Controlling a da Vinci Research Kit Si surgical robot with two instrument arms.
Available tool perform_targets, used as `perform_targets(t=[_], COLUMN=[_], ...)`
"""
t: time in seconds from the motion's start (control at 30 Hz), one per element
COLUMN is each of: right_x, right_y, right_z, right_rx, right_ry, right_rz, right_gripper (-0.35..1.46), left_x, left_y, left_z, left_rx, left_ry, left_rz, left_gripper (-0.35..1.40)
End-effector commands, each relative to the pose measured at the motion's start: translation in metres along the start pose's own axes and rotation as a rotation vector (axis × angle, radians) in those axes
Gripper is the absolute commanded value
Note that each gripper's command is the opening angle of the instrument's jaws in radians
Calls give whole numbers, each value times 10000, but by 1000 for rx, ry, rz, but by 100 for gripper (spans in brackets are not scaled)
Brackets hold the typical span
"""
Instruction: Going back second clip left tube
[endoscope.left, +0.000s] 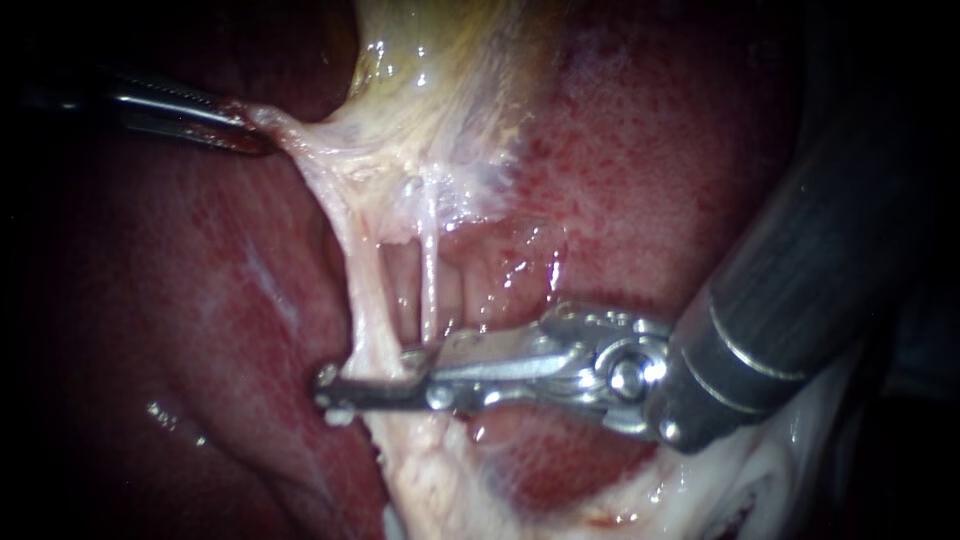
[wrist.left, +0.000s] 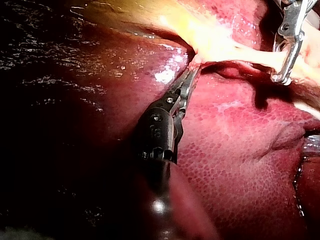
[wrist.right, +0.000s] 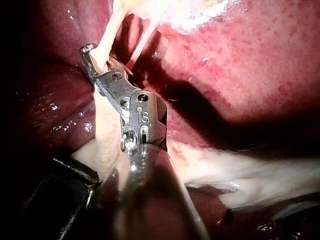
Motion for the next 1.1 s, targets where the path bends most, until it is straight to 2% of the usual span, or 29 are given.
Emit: perform_targets(t=[0.03, 0.07, 0.13, 0.27, 0.33, 0.43, 0.73, 0.93, 1.1], right_x=[-1, -2, -7, -15, -18, -20, -16, -16, -25], right_y=[3, 6, 15, 30, 35, 33, 16, 15, 17], right_z=[2, 6, 12, 15, 10, -5, -72, -113, -143], right_rx=[2, -1, -5, -13, -39, -41, -88, -106, -120], right_ry=[0, 0, 0, -2, 9, 8, 24, 28, 29], right_rz=[-27, -46, -86, -198, -276, -356, -537, -583, -618], right_gripper=[16, 28, 41, 49, 50, 50, 50, 50, 50], left_x=[0, 0, 0, -1, -2, -2, -2, -2, -3], left_y=[0, 0, 0, 0, 0, 0, 1, 1, 1], left_z=[0, 0, 0, -1, -1, -2, -3, -3, -4], left_rx=[0, 0, 0, 0, 0, -1, -1, -1, -1], left_ry=[0, 0, 0, 0, 0, 0, 0, 0, 0], left_rz=[-2, -2, -2, -8, -8, -7, -7, -13, -13], left_gripper=[-35, -35, -35, -35, -35, -35, -35, -35, -35])
